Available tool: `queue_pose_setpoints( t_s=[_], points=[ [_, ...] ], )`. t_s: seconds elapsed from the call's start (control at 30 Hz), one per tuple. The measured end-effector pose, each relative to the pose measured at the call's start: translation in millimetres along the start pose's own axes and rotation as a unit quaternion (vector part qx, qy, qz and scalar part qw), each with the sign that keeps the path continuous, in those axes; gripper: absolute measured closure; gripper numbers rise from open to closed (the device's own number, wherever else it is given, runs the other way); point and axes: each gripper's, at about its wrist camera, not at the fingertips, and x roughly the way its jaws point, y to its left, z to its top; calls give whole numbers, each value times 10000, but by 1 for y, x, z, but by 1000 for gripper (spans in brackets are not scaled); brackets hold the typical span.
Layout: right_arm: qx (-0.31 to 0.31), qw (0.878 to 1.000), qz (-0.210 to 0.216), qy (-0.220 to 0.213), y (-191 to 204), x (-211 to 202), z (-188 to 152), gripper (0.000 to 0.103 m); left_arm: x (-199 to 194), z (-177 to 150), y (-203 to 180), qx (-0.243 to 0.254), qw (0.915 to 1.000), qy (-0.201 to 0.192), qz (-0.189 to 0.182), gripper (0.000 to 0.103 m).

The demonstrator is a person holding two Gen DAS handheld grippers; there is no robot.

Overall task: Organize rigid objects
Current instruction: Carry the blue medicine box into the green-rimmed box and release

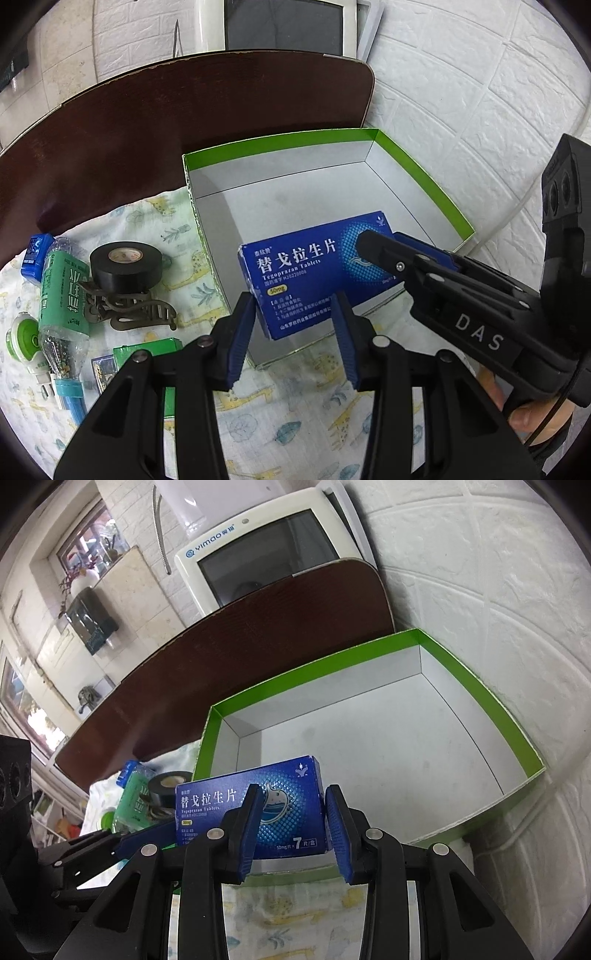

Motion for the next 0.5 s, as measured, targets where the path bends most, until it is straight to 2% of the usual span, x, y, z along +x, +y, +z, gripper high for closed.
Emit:
queue_pose_setpoints(
  t_s=[0.37,0.5],
  points=[
    [-39,9995,-128,273,1,14,-8,66,-5,-10,1,95,9999,77,-81,61],
    [-16,9995,-182,263,0,13,-10,66,-13,-18,9,90,9999,-10,58,52]
  ],
)
